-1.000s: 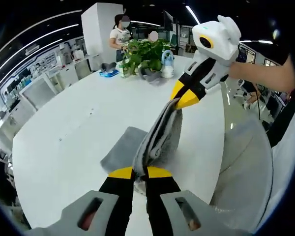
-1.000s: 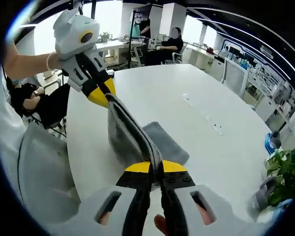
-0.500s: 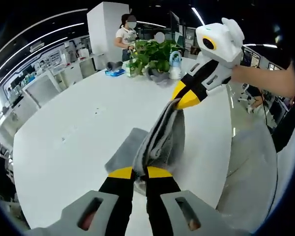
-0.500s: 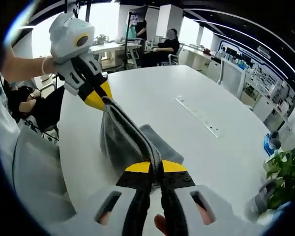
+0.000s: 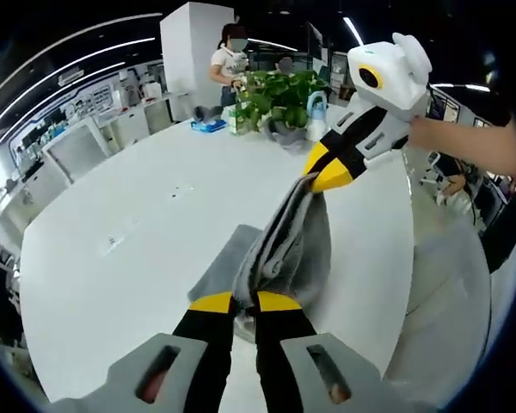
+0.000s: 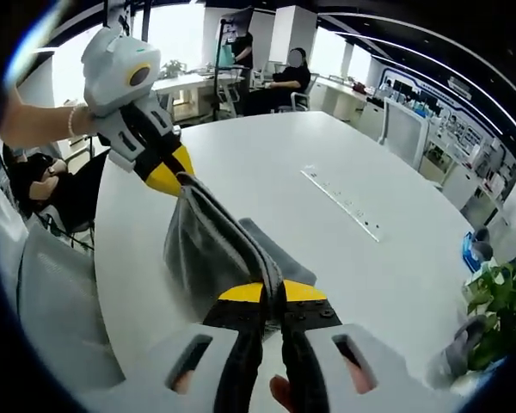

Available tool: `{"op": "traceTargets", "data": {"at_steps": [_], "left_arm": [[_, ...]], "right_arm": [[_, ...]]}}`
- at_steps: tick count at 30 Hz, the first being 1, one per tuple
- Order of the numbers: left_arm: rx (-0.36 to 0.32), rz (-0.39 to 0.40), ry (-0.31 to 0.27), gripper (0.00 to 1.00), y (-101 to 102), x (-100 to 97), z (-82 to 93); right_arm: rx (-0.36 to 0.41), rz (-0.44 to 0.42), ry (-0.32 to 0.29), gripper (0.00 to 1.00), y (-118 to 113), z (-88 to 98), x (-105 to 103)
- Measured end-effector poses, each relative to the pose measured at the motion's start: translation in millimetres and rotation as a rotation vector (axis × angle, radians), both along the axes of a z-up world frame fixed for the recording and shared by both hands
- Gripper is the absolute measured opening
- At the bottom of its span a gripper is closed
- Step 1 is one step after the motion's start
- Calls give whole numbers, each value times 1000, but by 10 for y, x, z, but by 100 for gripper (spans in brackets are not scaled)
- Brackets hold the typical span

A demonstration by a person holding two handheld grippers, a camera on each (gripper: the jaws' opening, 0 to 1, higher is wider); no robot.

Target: Fold the towel on the table until its edges align and the towel forms a compact rectangular stack.

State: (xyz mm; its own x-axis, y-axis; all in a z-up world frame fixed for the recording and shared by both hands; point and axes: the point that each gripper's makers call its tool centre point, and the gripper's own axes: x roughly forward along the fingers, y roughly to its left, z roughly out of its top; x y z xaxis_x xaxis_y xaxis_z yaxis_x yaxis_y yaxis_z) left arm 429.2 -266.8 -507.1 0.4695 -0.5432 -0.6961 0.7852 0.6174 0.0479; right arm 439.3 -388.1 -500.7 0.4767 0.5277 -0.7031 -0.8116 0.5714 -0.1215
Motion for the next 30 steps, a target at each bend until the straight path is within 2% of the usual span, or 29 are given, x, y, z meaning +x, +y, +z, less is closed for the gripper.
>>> {"op": "traceTargets", "data": {"at_steps": [23,30], "left_arm": [[9,30,42,8,38,293,-326],[13,54,56,8,55,354,-458]], "right_arm": [[-10,-16,42,3,31,-349,349],[-15,-29,48,3,51,-506,440]]}}
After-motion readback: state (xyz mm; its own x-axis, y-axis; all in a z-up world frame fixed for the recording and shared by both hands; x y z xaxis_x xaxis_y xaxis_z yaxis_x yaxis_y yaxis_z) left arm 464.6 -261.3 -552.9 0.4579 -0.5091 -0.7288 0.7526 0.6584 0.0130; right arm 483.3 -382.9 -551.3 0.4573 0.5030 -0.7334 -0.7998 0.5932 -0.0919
